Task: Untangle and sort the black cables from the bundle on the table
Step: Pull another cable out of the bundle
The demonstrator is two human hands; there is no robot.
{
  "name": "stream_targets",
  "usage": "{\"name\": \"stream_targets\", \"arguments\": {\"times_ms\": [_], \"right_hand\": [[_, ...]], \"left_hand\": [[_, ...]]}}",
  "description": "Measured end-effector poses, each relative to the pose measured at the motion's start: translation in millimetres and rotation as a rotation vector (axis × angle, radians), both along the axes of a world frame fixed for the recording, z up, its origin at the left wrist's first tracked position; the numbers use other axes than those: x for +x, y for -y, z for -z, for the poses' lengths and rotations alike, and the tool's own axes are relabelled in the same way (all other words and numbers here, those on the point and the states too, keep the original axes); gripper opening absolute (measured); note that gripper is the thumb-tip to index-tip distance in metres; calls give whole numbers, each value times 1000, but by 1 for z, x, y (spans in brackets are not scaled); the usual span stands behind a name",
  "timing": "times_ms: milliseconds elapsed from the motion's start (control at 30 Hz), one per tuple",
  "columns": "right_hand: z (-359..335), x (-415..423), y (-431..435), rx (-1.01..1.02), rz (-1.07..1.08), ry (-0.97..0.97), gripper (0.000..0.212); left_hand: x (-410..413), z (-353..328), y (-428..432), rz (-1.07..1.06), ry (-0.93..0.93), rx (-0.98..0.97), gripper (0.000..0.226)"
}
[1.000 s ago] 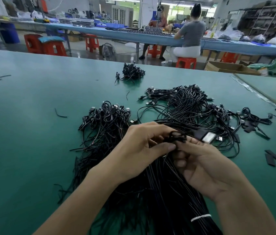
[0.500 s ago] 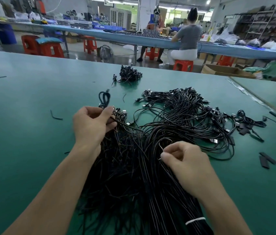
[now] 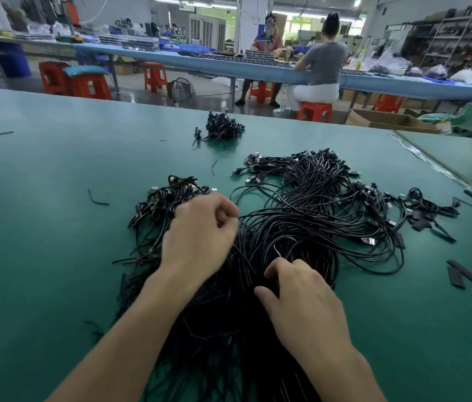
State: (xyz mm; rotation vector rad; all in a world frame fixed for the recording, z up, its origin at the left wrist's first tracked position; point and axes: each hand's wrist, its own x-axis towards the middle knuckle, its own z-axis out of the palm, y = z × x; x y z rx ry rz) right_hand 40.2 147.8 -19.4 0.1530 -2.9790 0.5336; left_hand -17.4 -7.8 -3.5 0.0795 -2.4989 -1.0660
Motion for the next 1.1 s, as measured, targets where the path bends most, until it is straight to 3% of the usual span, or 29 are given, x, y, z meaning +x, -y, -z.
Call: {"name": "stream_targets", "arguments": {"times_ms": [133, 233, 433, 633, 700, 800, 900, 1000, 1100], "right_hand": [[1, 0, -1, -11, -41, -18, 36], [7, -1, 1, 92, -105, 2, 58], [15, -2, 8, 118, -75, -53, 32], [18, -4, 11, 55, -36, 3, 25], [13, -8, 7, -131, -16, 39, 19], [-3, -15, -3, -682, 29, 53, 17], [-33, -6, -8, -1121, -194, 172, 23], [-61, 10, -11, -1297, -589, 347, 15], [-80, 19, -21, -1312, -763, 469, 6]], "left_hand": [[2, 4, -19, 26, 167, -304, 17], [3, 9, -24, 50, 202, -326, 17], [11, 17, -19, 45, 183, -361, 16], [13, 16, -16, 34, 165, -294, 20], [14, 14, -13, 51, 167, -256, 26], [16, 9, -9, 167, 141, -260, 50], [17, 5, -12, 226, 83, -265, 54], [16, 4, -15, 237, -51, -117, 29], [21, -5, -15, 274, -145, 143, 32]]}}
